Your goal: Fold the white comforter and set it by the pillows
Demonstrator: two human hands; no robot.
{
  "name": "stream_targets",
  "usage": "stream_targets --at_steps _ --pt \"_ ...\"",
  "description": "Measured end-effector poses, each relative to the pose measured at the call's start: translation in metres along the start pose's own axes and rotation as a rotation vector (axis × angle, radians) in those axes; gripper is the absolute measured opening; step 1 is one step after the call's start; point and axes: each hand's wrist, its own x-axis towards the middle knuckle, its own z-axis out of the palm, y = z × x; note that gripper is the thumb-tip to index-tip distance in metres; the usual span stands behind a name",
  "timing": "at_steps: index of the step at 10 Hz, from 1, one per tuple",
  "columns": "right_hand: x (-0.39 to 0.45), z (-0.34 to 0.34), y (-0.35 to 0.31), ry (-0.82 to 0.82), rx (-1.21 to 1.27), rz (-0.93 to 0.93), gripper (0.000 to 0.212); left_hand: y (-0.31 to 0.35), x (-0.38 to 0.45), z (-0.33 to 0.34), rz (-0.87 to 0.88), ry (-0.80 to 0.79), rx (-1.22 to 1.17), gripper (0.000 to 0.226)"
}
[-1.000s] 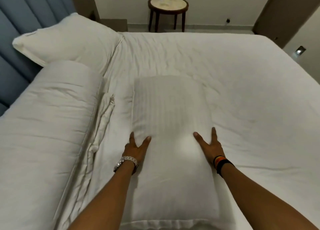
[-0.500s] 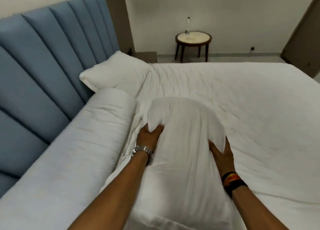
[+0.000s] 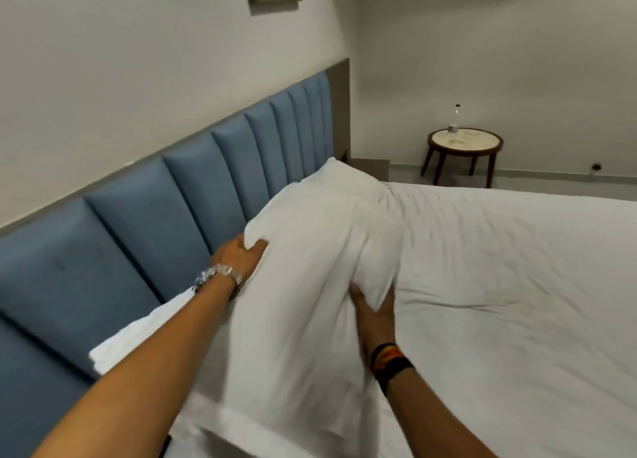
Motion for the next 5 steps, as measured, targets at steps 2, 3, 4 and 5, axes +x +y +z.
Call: stream_targets --at_steps 2,3,4,5 --pt "-0.009 0.053 0.080 -0.255 -0.203 0.306 0.119 -0.149 -0.022 0.056 -0.132 -0.198 0.316 0.092" --pt "-0.003 0.063 0.090 -0.176 -0.282 0.237 0.117 -0.152 -0.021 0.065 -0.114 -0.187 0.254 0.089" --pt "-0.008 0.054 0.070 -0.133 -0.351 0.185 0.112 -0.131 -0.016 0.053 -0.092 -0.143 0.243 0.086" --pt "-0.059 0.027 0.072 -0.053 -0.409 0.039 0.108 -0.064 0.016 0.016 0.149 -0.099 0.122 0.084"
